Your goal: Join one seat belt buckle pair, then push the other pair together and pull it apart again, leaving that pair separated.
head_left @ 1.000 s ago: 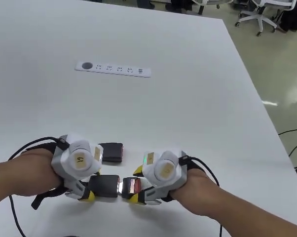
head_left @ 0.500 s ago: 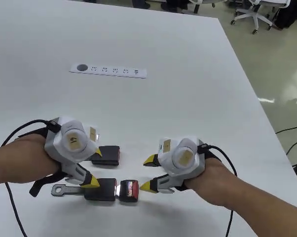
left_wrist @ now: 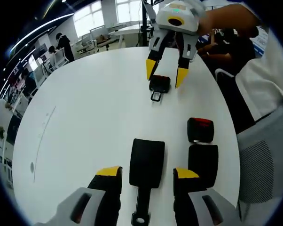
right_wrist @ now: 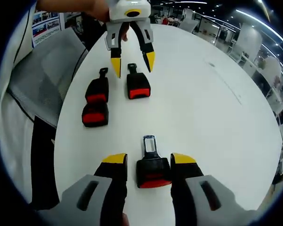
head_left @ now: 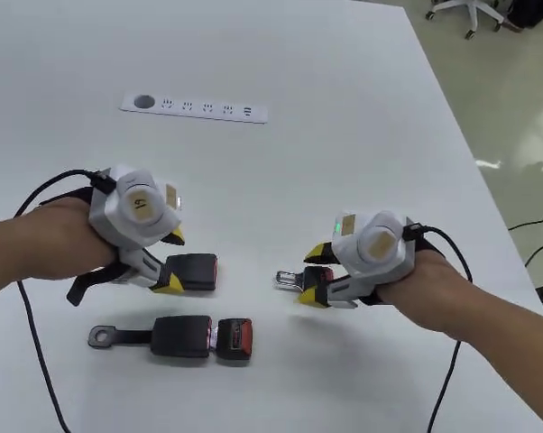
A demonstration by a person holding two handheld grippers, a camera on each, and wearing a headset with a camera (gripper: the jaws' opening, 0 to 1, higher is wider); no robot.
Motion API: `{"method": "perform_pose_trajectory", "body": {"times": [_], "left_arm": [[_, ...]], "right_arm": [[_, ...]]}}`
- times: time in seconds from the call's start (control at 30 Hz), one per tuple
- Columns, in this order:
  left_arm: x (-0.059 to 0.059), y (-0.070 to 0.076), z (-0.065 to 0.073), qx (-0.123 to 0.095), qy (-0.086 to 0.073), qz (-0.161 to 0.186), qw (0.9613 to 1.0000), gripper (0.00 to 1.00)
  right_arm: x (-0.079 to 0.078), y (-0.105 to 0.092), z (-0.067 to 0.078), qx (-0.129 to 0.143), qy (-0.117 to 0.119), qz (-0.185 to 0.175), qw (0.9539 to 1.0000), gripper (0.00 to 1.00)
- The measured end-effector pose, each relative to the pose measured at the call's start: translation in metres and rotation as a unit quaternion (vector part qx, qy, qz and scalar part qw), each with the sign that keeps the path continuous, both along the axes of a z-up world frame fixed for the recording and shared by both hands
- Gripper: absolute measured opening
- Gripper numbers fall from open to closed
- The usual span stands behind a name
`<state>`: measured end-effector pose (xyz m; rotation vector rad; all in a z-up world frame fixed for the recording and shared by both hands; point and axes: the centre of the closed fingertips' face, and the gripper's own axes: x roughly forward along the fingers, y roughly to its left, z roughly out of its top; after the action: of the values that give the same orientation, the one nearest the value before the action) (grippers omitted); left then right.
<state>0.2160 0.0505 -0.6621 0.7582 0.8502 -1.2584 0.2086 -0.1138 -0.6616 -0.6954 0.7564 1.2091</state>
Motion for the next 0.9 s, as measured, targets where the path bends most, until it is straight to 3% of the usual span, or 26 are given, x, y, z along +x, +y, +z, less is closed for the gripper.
{"method": "perform_pose_trajectory", "body": {"times": [0.13,0.23,0.27,0.4,0.57,0.9], "left_arm": [[0.002,0.001,-0.012,0.007,0.01,-0.004,0.9999,0.45],[0.002,0.0,-0.02,0.015,0.007,-0.019,0.9997,0.46],[0.002,0.001,-0.024,0.02,0.007,-0.022,0.9995,0.46],[0.003,0.002,-0.031,0.02,0.016,-0.024,0.9994,0.45],[0.007,0.007,-0.034,0.02,0.028,-0.015,0.9993,0.44],[0.003,0.004,-0.033,0.021,0.025,-0.031,0.999,0.4]], "right_arm": [[0.004,-0.01,-0.009,-0.02,0.006,0.009,0.9997,0.35],[0.0,-0.013,-0.012,-0.028,0.015,0.016,0.9994,0.35],[0.002,-0.017,-0.02,-0.039,0.016,0.025,0.9988,0.34],[0.003,-0.019,-0.027,-0.041,0.027,0.023,0.9985,0.34],[0.003,-0.021,-0.035,-0.036,0.05,0.026,0.9978,0.33],[0.004,-0.018,-0.03,-0.046,0.038,0.054,0.9968,0.33]]}}
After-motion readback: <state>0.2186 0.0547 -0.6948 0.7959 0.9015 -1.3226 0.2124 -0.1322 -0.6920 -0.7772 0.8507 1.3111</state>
